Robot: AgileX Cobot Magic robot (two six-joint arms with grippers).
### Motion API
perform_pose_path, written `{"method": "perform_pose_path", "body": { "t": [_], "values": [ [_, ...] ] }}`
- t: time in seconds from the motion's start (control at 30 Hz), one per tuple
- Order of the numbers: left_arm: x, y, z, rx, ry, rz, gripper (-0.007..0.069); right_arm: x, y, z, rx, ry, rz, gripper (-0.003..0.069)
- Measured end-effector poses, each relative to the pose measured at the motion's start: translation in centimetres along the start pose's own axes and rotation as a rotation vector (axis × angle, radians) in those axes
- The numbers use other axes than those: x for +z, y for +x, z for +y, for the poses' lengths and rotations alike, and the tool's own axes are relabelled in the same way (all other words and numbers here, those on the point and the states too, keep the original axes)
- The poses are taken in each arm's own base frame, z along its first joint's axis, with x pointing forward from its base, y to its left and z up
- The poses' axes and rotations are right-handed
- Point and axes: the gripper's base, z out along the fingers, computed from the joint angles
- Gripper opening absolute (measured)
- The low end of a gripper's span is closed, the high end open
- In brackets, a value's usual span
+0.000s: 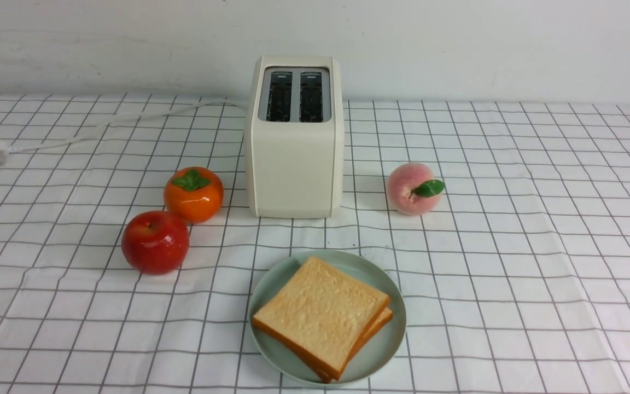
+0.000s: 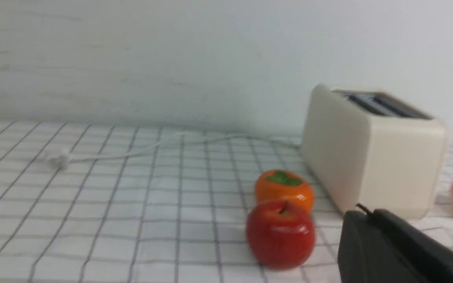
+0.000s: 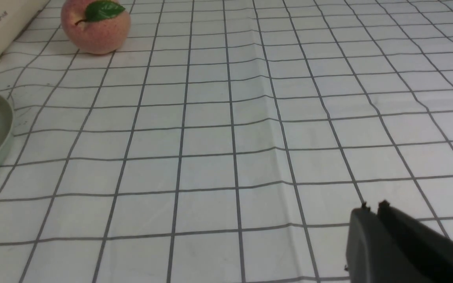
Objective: Take toasted bread from bread machine on white checkered table place on plate.
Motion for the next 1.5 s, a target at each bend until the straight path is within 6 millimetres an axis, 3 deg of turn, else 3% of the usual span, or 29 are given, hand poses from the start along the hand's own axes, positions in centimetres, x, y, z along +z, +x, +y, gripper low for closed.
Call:
{"method": "perform_pose_path", "body": {
  "t": [0.17, 0.47, 1.5],
  "values": [
    [-0.7, 1.1, 0.5, 0.05, -0.102, 0.088, -0.0013, 0.0, 0.0, 0.0, 0.0, 0.0, 0.0, 0.0042],
    [-1.5, 6.1, 1.0, -0.084, -0.146, 0.331, -0.0013, 0.0, 0.0, 0.0, 0.0, 0.0, 0.003, 0.0055],
    [-1.5, 6.3, 0.6, -0.117, -0.07, 0.36, -0.0013, 0.0, 0.0, 0.0, -0.001, 0.001, 0.005, 0.0095]
  ]
}}
